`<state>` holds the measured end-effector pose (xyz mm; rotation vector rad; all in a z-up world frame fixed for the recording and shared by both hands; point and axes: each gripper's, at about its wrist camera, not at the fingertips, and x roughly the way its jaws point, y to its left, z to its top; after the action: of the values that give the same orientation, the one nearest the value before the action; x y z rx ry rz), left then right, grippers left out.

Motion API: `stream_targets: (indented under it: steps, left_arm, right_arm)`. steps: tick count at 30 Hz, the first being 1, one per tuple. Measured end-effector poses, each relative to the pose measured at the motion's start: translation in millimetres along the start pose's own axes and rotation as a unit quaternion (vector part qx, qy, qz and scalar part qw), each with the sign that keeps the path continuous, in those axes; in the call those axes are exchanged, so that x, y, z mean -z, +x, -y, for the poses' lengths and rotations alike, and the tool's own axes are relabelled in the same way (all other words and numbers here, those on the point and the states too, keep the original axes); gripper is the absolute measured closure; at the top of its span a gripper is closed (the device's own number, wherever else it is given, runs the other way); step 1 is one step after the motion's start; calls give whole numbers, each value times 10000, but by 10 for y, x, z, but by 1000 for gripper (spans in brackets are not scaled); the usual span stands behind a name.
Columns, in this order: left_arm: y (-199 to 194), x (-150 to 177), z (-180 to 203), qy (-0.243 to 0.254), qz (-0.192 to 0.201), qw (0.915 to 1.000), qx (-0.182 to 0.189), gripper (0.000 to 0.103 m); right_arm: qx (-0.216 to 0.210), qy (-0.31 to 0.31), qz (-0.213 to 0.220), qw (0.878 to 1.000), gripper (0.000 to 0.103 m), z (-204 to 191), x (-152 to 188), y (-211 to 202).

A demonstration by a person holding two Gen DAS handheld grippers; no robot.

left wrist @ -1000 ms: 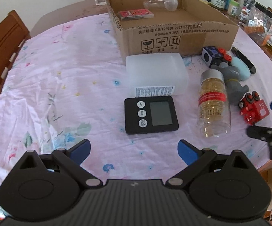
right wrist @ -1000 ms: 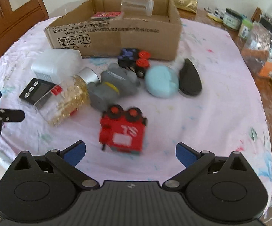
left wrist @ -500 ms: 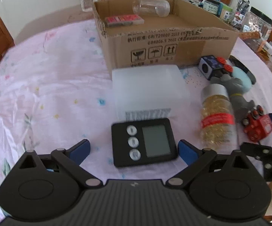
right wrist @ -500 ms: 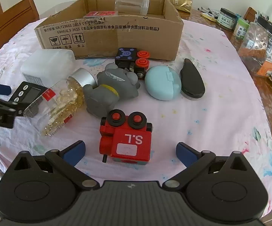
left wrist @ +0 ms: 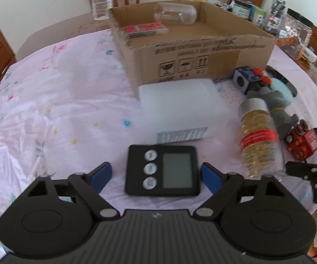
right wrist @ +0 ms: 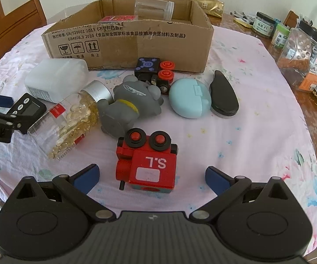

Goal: Organize rigid objects
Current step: 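Grasp the red S.L toy train with the right tool while the left tool grasps the black timer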

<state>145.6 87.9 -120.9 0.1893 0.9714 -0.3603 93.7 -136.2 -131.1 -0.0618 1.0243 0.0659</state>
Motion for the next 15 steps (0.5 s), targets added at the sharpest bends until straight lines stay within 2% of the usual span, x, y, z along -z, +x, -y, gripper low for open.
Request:
stream_targets:
  steps: [5,13,15]
  left_arm:
    - [-23,-13,73,106,28,9999,72,34]
    - [-53,5,18,58,-43,10000,29,34]
    - [-60,12,5,45,-51,10000,16,34]
  right_arm:
    - [-3,-11,50,10000,0,4,14,-6]
    - [38,46,-74,10000,0,-31,-32,2]
    - [15,0,-60,10000,4,-58,-47,2]
